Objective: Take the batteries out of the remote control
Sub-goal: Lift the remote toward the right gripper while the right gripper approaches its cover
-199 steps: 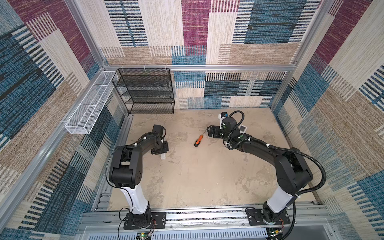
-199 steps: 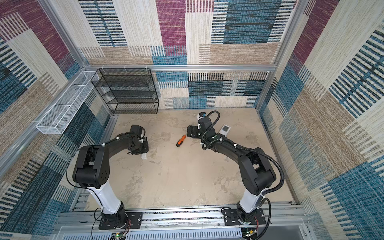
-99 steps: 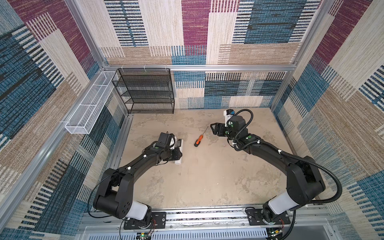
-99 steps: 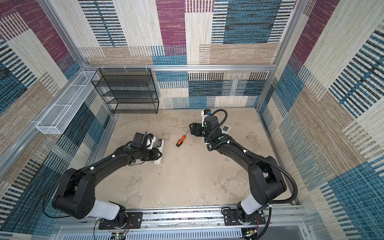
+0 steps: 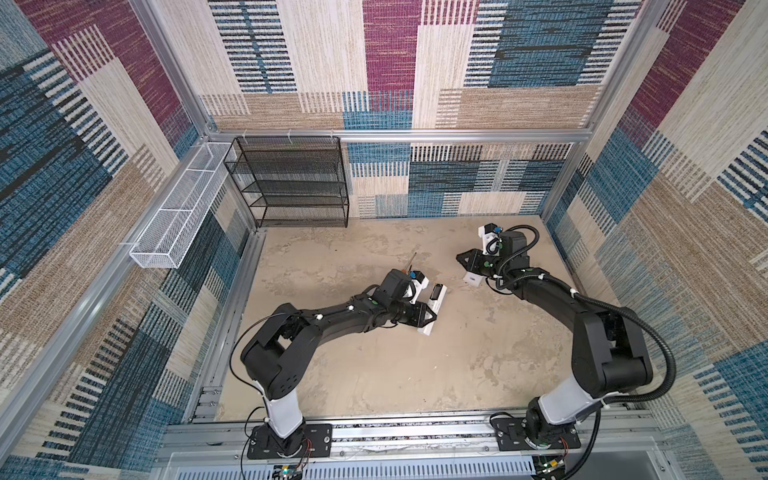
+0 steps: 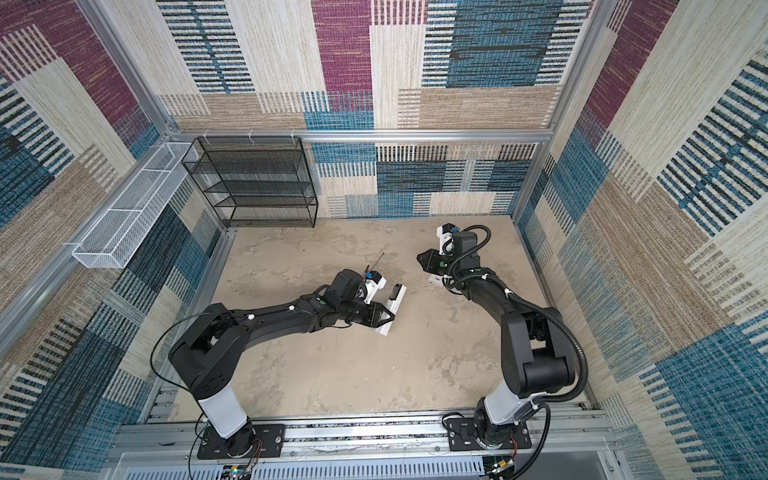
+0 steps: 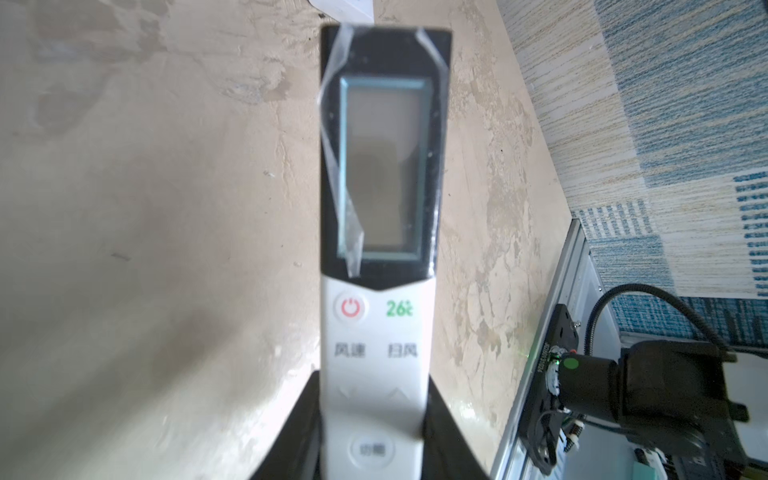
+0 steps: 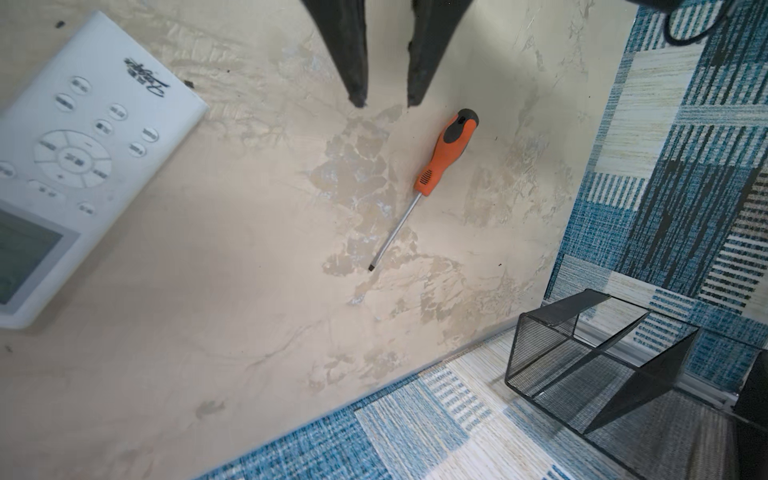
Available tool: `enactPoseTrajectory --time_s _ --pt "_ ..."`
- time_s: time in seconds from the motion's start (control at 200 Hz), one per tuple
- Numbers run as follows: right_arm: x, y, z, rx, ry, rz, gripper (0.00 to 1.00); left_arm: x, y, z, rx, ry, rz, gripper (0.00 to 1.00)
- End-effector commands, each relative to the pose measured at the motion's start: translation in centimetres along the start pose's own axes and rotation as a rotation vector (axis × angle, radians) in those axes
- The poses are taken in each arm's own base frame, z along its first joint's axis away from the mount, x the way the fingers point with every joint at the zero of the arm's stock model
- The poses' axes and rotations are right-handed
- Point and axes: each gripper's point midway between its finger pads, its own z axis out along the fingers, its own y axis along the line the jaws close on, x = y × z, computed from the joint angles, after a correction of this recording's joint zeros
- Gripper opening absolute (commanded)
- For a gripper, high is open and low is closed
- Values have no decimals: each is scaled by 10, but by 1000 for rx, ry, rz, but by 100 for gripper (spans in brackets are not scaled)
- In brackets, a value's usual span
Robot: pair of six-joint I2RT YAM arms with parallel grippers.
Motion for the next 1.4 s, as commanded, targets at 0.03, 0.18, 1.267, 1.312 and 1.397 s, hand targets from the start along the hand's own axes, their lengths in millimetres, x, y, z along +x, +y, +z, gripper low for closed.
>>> enactPoseTrajectory --time_s 0.03,0.18,1.267,1.312,1.397 --pt "15 6 18 -108 92 35 5 -20 -15 12 87 -71 -1 0" --pt "29 -3 35 -141 131 80 0 -22 -10 24 95 -67 -34 0" --pt "84 -13 67 -341 273 264 0 -61 19 46 169 -145 -164 0" --pt "84 -13 68 -345 275 273 0 -64 21 46 170 -147 -166 0" --pt "84 -14 70 -346 278 282 0 -66 23 48 190 -137 -168 0"
